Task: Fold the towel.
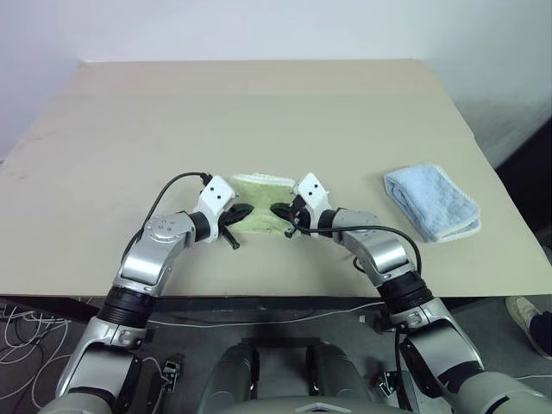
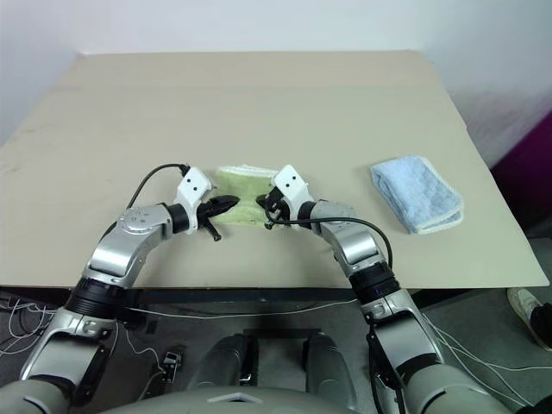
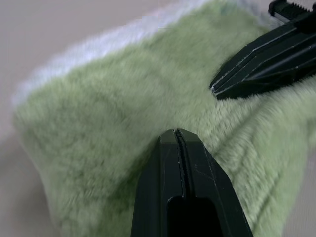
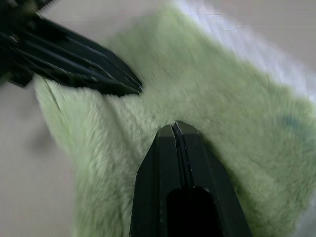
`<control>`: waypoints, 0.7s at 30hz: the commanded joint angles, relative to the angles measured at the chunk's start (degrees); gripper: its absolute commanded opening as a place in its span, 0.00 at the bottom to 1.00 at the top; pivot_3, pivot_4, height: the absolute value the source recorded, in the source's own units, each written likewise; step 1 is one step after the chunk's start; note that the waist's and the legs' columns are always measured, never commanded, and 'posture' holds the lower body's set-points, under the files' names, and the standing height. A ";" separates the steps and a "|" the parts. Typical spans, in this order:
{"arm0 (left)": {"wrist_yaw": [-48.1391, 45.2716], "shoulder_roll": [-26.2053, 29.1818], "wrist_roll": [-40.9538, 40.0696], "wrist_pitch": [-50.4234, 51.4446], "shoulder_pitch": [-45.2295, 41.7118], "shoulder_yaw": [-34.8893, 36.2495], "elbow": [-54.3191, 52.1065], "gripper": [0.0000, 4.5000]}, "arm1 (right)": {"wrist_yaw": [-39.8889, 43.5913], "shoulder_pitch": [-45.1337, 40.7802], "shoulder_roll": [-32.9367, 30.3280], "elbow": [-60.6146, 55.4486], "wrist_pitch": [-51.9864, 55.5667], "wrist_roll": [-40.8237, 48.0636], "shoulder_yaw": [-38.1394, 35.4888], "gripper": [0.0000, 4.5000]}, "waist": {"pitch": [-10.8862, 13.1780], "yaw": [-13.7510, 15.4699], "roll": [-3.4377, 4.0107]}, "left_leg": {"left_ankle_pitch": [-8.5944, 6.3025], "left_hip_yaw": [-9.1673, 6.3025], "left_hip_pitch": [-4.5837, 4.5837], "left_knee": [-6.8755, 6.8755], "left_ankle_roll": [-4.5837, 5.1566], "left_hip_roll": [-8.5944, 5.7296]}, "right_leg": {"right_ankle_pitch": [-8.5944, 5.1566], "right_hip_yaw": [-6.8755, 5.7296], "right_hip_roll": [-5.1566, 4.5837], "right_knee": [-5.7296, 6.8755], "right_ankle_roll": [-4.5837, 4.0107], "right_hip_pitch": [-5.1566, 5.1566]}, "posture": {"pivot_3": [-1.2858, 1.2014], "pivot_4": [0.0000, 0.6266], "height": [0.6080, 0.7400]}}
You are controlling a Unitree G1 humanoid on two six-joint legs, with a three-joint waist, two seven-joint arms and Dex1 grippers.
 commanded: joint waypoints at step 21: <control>18.76 -8.37 -46.61 37.67 2.99 42.08 -4.61 0.43 | 0.65 8.06 -7.70 -20.02 -2.85 2.99 -10.87 0.00 | 0.00 0.08 -0.02 | 0.00 -0.02 -0.04 0.05 0.00 0.01 | 0.00 0.00 -0.02 0.05 0.01 -0.04 | 0.52 0.24 1.00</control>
